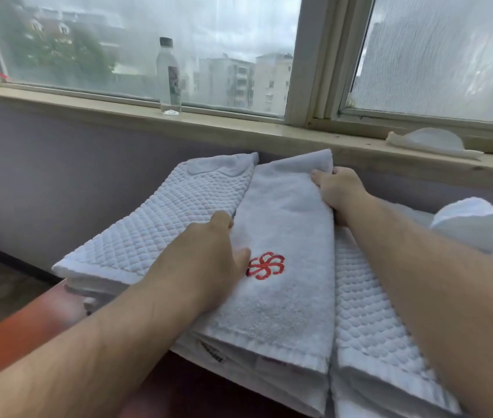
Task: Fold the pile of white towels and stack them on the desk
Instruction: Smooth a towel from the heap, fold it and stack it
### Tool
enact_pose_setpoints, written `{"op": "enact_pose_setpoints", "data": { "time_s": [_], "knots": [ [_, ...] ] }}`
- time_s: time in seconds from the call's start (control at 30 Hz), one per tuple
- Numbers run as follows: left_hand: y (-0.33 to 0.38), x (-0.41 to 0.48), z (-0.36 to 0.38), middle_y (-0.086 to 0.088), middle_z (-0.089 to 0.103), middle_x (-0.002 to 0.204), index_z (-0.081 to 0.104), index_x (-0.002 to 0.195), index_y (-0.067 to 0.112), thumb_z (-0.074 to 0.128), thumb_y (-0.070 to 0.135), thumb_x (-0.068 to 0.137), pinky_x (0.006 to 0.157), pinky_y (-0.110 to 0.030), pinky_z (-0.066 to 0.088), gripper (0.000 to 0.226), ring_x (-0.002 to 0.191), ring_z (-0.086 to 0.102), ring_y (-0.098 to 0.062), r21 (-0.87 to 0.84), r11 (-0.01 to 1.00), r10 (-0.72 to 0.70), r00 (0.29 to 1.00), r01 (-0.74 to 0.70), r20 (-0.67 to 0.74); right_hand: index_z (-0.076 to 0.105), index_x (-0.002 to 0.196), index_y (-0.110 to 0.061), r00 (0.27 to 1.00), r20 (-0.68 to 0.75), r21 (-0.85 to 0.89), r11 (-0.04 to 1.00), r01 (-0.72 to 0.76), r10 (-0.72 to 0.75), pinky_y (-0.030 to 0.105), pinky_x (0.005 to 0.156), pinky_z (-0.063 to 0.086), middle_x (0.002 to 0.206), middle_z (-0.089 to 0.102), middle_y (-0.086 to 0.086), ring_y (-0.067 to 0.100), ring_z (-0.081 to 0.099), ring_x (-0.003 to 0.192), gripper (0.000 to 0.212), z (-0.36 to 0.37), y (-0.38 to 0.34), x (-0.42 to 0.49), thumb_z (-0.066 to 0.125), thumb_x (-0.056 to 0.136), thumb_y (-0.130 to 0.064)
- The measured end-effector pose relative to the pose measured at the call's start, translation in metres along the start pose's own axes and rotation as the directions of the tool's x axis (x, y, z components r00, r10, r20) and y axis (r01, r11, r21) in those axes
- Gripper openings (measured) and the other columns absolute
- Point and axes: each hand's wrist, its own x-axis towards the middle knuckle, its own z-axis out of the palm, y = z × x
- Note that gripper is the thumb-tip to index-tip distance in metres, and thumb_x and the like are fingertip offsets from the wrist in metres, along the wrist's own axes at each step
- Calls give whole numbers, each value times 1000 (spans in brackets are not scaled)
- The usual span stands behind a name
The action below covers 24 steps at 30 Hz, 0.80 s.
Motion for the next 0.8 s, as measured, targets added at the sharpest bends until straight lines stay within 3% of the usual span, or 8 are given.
{"op": "enact_pose_setpoints", "data": {
  "time_s": [0.2, 0.27, 0.33, 0.43, 0.5, 0.57, 0.7, 0.8],
  "knots": [
    [3, 8, -5, 4, 50, 98, 43, 130, 31, 56, 49, 95, 74, -35, 44, 41, 88, 54, -21, 76, 996, 58, 995, -52, -77, 59, 126, 0, 996, -86, -161, 986, -33, 19, 42, 93, 54, 118, 65, 16, 30, 62, 105, 42, -10, 0, 3, 60, 100, -33],
    [4, 9, -4, 2, 55, 111, 42, 134, 29, 54, 49, 96, 77, -37, 47, 44, 99, 56, -22, 152, 987, 69, 995, -58, -71, 58, 128, -1, 997, -50, -133, 989, -57, 51, 45, 95, 55, 122, 64, 15, 31, 64, 106, 42, -13, -1, 1, 61, 99, -30],
    [6, 9, -1, 4, 51, 129, 39, 141, 30, 51, 51, 96, 91, -38, 47, 50, 118, 50, -21, 229, 966, 146, 984, -118, -106, 51, 139, -5, 997, -63, -246, 969, 35, -52, 42, 97, 52, 134, 58, 13, 30, 59, 115, 48, -16, -2, -5, 61, 97, -27],
    [14, 8, 3, 9, 37, 153, 33, 150, 38, 41, 63, 95, 116, -39, 29, 61, 142, 28, -16, 132, 954, 275, 961, -270, -23, 50, 143, -15, 938, -55, -562, 787, 255, -343, 45, 107, 41, 144, 50, 11, 32, 47, 128, 46, -15, -2, -21, 48, 98, -21],
    [20, 3, 14, 8, 16, 166, 18, 157, 41, 25, 76, 90, 124, -39, 12, 76, 153, 10, -13, 87, 952, 279, 947, -295, 158, 60, 130, -15, 952, 104, -660, 696, 282, -287, 49, 110, 38, 139, 57, 12, 32, 51, 125, 36, -8, 1, -27, 41, 101, -24],
    [21, -6, 30, 6, -3, 169, -1, 159, 40, 10, 83, 83, 125, -40, -1, 88, 155, -5, -14, 150, 947, 240, 936, -284, 258, 55, 134, -16, 958, 263, -750, 601, 277, -114, 49, 115, 31, 147, 52, 10, 30, 47, 133, 40, -2, 7, -29, 33, 106, -34],
    [21, -16, 49, 7, -14, 168, -13, 157, 40, 0, 82, 79, 124, -41, -10, 90, 154, -16, -15, 191, 953, 194, 958, -236, 213, 30, 158, -17, 935, 351, -742, 594, 311, -51, 47, 124, 17, 166, 25, 5, 26, 26, 151, 55, -5, 9, -32, 26, 109, -40],
    [26, -23, 49, 5, -10, 169, -8, 159, 37, 1, 77, 83, 125, -40, -7, 87, 154, -12, -15, 190, 960, 174, 969, -207, 178, 46, 148, -10, 920, 382, -695, 629, 349, -88, 38, 120, 24, 159, 39, 10, 28, 37, 144, 48, -22, 8, -50, 31, 109, -34]
  ]
}}
